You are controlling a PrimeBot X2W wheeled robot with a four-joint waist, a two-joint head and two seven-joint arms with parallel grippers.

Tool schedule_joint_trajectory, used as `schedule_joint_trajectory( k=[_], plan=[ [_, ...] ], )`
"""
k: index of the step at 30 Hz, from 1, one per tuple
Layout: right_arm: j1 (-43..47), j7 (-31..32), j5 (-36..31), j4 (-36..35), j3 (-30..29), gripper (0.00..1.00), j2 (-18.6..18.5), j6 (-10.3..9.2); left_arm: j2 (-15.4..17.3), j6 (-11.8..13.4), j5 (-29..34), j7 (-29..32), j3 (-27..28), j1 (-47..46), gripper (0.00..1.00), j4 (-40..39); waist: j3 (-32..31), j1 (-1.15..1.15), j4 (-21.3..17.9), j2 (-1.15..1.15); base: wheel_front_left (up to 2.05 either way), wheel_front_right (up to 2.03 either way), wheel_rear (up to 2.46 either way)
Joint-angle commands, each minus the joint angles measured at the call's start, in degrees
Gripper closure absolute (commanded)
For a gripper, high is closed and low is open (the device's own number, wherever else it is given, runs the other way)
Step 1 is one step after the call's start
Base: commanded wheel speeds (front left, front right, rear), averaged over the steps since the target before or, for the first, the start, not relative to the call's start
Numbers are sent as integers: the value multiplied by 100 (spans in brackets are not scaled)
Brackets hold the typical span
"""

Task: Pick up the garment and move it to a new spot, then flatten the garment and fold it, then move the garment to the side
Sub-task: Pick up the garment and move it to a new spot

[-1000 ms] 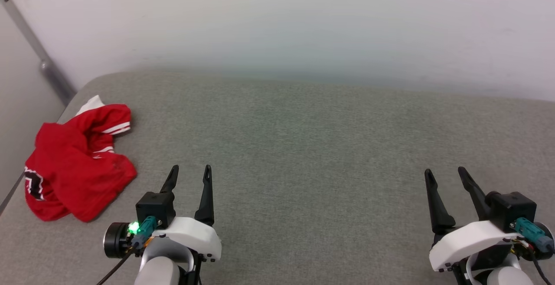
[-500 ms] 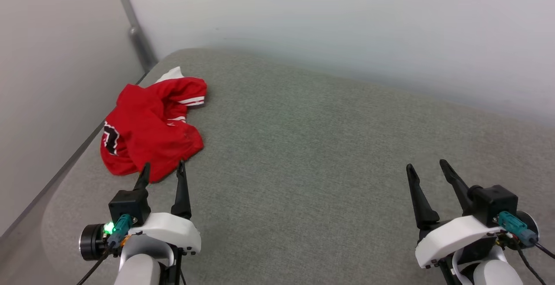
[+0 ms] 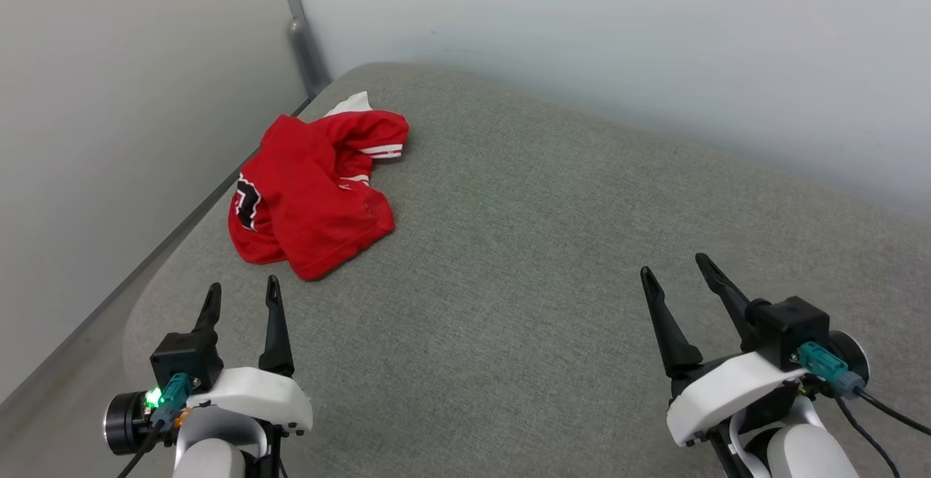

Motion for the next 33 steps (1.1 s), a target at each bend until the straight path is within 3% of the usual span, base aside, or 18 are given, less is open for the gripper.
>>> schedule_joint_trajectory(
  k=[1, 10, 17, 25, 33],
  plan=[
    [-45, 22, -8, -33, 20, 0, 6, -4, 1, -13, -5, -13, 3, 6, 0, -26, 33, 0, 50, 0, 0, 0, 0],
    [-183, 92, -53, -71, 101, 0, 6, -4, 0, -64, -17, -13, 44, -280, 0, -31, 195, 0, 14, 0, 0, 0, 0],
    [-439, 191, -82, -158, 202, 0, 5, -4, 242, -225, -134, 131, 123, -1229, 0, 137, 597, 0, -312, 0, 0, 0, 0],
    [-1039, 274, -358, -361, 382, 0, 1, -4, 1011, -407, -436, 915, 514, -2613, 0, 489, 1473, 0, -972, 0, 0, 0, 0],
    [-1397, 203, -424, -356, 401, 0, 3, -4, 1918, -857, -1122, 2812, 750, -3459, 0, 1539, 2151, 0, -1395, 0, 0, 0, 0]
  ],
)
